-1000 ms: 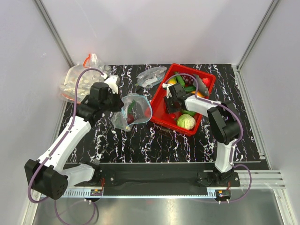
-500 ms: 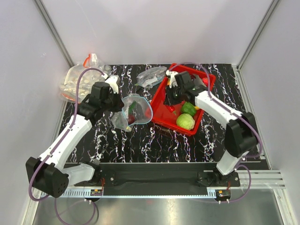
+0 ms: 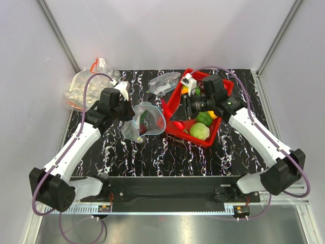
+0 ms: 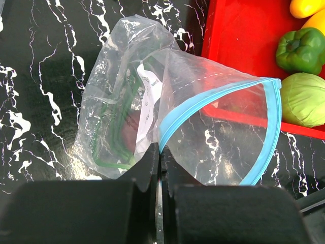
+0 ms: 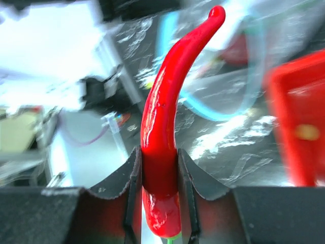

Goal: Place the food in the zip-top bag and seal the zipper
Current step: Pick up the fake vegetable from the bin, then place the fake vegetable in the zipper food storage bag.

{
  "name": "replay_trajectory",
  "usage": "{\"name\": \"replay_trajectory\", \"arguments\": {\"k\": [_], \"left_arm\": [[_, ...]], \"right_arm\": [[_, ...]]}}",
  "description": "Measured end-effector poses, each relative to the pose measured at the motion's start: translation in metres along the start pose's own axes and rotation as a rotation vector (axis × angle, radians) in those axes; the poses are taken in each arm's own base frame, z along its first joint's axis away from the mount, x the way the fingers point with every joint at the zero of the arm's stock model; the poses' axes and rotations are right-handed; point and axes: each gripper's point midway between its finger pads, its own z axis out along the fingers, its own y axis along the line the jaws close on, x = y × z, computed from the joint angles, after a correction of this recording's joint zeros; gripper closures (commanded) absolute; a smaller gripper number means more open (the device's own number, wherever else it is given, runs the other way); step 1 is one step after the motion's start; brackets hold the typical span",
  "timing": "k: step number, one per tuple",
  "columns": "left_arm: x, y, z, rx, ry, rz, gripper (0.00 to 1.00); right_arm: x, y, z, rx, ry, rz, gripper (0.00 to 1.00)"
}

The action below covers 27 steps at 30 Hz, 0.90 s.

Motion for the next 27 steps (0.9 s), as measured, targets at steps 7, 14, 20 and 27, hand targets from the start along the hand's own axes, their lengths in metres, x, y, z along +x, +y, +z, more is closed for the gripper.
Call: {"name": "replay_trajectory", "arguments": {"k": [7,14,20,27], "left_arm": [[0.001,0.0,-0.001,0.0,0.004,-0.006,1.0],[-0.004,-0.003,-0.008,0.01,-0.02,-0.005,1.0],[-0.005,-0.006,-0.012,0.025,-0.031,-0.003,1.0],[-0.004,-0.011,-0.012,0.043,-0.025,0.003,1.0]], "right_arm": [[0.032,0.039,0.014,-0.217,0.1,0.069,0.9],[0.04,0.018,0.057,-0.234,0.18,0.187,0.89],[0.02,-0.009,0.098,-0.182,0.19,0.313,0.91],[-0.022,-0.035,0.136,-0.1,0.068,0.464,0.82]]}}
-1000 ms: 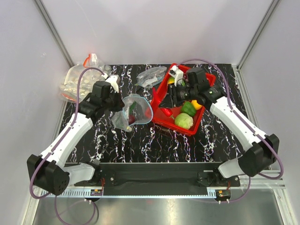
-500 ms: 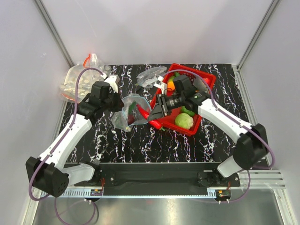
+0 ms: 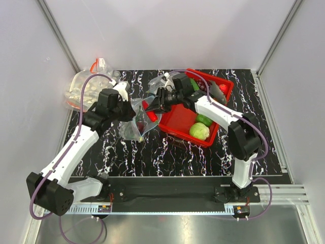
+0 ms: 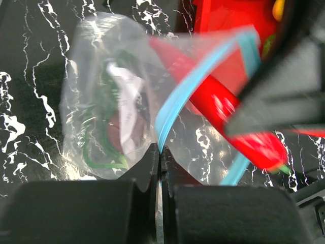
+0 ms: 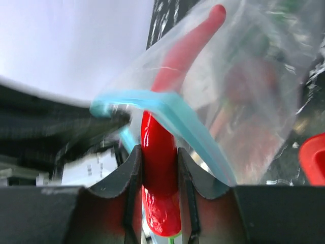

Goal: Place the food in the zip-top bag and seal the zipper
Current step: Place the fake vegetable in the zipper food storage bag, then pick up the fake vegetable from the bin.

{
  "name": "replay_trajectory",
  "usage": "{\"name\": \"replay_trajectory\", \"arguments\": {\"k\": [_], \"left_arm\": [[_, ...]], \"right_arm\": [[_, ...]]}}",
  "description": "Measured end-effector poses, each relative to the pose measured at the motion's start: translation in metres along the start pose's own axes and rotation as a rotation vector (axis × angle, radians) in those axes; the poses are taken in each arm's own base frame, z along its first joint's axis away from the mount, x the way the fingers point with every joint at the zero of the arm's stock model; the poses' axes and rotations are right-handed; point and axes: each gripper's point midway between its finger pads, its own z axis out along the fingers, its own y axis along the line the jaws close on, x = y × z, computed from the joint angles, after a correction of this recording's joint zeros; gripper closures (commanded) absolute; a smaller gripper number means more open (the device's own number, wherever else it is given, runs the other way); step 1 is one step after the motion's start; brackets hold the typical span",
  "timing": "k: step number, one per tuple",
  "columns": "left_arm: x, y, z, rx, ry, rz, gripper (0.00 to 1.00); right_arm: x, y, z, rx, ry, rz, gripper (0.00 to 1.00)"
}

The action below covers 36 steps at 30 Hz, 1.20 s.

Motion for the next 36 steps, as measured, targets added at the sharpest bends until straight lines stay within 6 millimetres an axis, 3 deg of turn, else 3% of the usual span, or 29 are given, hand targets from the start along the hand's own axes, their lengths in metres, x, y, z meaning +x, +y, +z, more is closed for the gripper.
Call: {"name": "replay_trajectory", "arguments": {"k": [2,4,5,10,14,19,23,24,26,30,33,36], "left_arm": [[0.0,-0.002,0.0,0.006,0.002,0.002,1.0],[0.001,-0.002,0.0,0.009,0.003,0.003,1.0],[0.001,-0.003,0.0,0.01,0.003,0.003,1.0],[0.001,-0.003,0.0,0.013,0.005,0.003,1.0],[0.002,-0.004,0.0,0.017,0.008,0.003,1.0],[0.005,-0.003,0.003,0.012,0.023,0.002,1.0],[0.007,-0.002,0.003,0.01,0.031,0.001,1.0],[0.007,-0.002,0.003,0.009,0.032,0.001,1.0],[0.007,-0.002,0.003,0.009,0.033,0.0,1.0],[0.007,-0.002,0.003,0.009,0.033,0.0,1.0],[0.007,-0.002,0.003,0.009,0.033,0.0,1.0],[0.007,-0.002,0.003,0.01,0.033,0.001,1.0]], "right_arm": [[-0.01,-0.007,0.007,0.029,-0.051,0.033,0.61],[-0.017,-0.014,0.014,0.065,-0.093,0.056,0.28],[-0.019,-0.018,0.017,0.085,-0.115,0.058,0.25],[-0.024,-0.021,0.024,0.146,-0.181,0.009,0.23],[-0.024,-0.021,0.011,0.209,-0.207,-0.049,0.23],[-0.021,-0.002,-0.035,0.291,-0.266,-0.156,0.35],[-0.026,0.004,-0.086,0.404,-0.35,-0.239,0.34],[-0.027,-0.001,-0.098,0.444,-0.371,-0.247,0.3],[-0.029,-0.02,-0.125,0.551,-0.412,-0.237,0.02],[-0.007,-0.086,-0.169,0.815,-0.424,-0.164,0.0],[0.022,-0.126,-0.181,0.954,-0.357,-0.108,0.0],[0.043,-0.153,-0.187,1.054,-0.295,-0.064,0.0]]}}
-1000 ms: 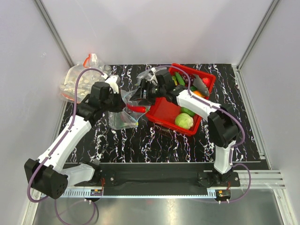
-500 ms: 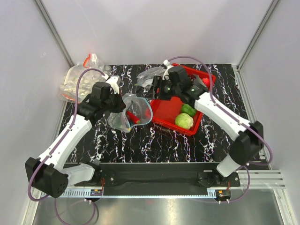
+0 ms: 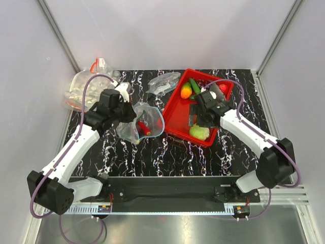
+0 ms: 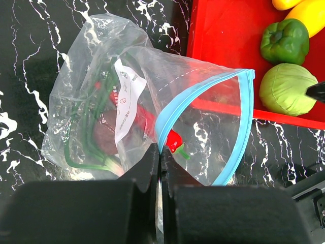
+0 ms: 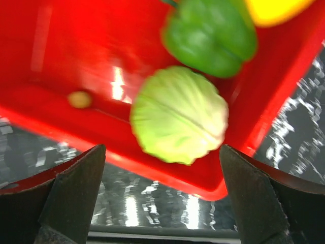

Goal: Place the food in the zip-top bag and seal the zipper
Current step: Pick up the fake vegetable from the bin.

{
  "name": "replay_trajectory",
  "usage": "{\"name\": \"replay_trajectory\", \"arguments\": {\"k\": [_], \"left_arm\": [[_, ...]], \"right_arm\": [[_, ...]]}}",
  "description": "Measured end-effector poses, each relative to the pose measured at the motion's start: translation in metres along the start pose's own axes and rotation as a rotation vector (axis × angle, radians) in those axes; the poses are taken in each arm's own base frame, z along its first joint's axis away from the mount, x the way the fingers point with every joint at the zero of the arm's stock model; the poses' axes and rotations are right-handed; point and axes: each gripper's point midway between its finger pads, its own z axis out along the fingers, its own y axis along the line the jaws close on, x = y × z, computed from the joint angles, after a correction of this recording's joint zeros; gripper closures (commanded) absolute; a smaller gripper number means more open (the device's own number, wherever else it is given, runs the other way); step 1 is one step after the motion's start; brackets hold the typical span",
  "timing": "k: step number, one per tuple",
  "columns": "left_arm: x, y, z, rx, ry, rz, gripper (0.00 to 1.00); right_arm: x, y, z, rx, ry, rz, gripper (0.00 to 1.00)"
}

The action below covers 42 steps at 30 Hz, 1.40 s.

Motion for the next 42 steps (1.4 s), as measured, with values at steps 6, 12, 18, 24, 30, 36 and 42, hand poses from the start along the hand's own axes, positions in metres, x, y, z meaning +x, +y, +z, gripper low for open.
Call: {"name": "replay_trajectory", "arguments": {"k": [6,12,18,24,30,36,42], "left_arm": [[0.001,-0.001,0.0,0.007,0.004,0.0,1.0],[0.002,-0.001,0.0,0.008,0.009,0.001,1.0],[0.003,-0.002,0.0,0.008,0.014,0.001,1.0],[0.004,-0.004,0.0,0.017,0.017,0.004,1.0],[0.005,-0.008,0.0,0.035,0.023,0.007,1.0],[0.006,-0.01,0.0,0.044,0.025,0.008,1.0],[0.006,-0.011,0.0,0.046,0.026,0.008,1.0]], "right_arm": [[0.019,-0.016,0.023,0.103,0.074,-0.012,0.0],[0.036,-0.019,0.053,0.15,0.149,-0.03,0.0],[0.036,-0.019,0.062,0.163,0.149,-0.034,0.4],[0.022,-0.011,0.048,0.1,0.097,-0.025,0.48],[-0.022,0.029,-0.007,-0.153,-0.064,-0.04,0.55],[-0.055,0.084,-0.077,-0.52,-0.224,-0.074,0.57],[-0.046,0.133,-0.111,-0.773,-0.228,-0.167,0.57]]}}
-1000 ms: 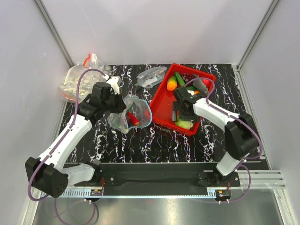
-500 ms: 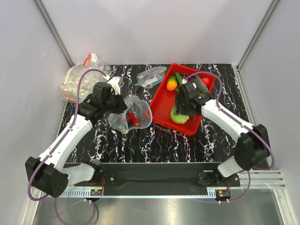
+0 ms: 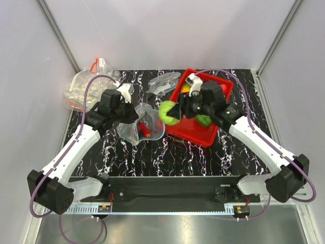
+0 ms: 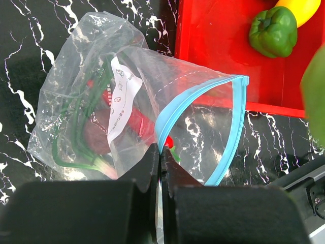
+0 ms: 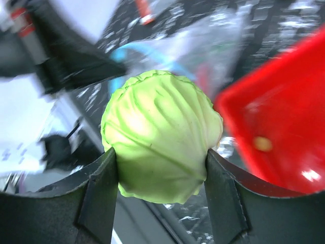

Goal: Place the food in the zip-top bag and seal the zipper
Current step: Pick up the fake vegetable from the bin, then place the fake vegetable in the zipper food storage bag.

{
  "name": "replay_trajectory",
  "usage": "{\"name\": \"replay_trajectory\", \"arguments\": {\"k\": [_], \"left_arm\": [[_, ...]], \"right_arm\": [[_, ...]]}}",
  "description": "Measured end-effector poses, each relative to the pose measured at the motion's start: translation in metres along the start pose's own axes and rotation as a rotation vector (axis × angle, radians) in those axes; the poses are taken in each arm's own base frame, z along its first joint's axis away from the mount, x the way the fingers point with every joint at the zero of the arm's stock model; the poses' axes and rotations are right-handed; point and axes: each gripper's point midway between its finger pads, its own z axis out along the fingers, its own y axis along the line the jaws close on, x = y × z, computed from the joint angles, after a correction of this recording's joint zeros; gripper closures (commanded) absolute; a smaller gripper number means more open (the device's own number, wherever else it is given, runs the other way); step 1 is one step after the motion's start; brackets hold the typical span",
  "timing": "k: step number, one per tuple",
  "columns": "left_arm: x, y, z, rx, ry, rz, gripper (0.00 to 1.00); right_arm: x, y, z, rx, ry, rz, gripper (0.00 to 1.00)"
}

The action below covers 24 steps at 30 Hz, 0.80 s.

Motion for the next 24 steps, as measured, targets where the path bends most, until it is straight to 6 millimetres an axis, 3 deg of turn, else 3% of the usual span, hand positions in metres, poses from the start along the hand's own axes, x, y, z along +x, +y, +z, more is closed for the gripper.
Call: {"name": "replay_trajectory", "arguments": {"k": [4,7,10,16,17,18,21,24], "left_arm": [[0.0,0.0,0.0,0.001,0.0,0.0,1.0],[0.0,0.0,0.0,0.001,0.0,0.0,1.0],[0.0,0.0,0.0,0.002,0.0,0.0,1.0],[0.0,-0.002,0.0,0.009,0.0,0.0,1.0],[0.0,-0.002,0.0,0.012,0.0,0.0,1.0],[0.0,-0.003,0.0,0.014,0.0,0.0,1.0],[-0.001,-0.004,0.0,0.02,-0.002,0.001,1.0],[-0.001,-0.004,0.0,0.021,-0.002,0.001,1.0]], "right_arm": [[0.02,0.037,0.014,-0.136,0.067,-0.046,0.56],[0.035,0.05,0.029,-0.188,0.114,-0.059,0.56],[0.047,0.048,0.048,-0.194,0.151,-0.056,0.56],[0.061,0.025,0.087,-0.127,0.181,-0.043,0.56],[0.06,0.021,0.094,-0.105,0.172,-0.043,0.51],[0.06,0.016,0.102,-0.085,0.159,-0.043,0.33],[0.055,0.007,0.12,-0.04,0.111,-0.037,0.04],[0.052,0.005,0.128,-0.01,0.074,-0.047,0.0]]}}
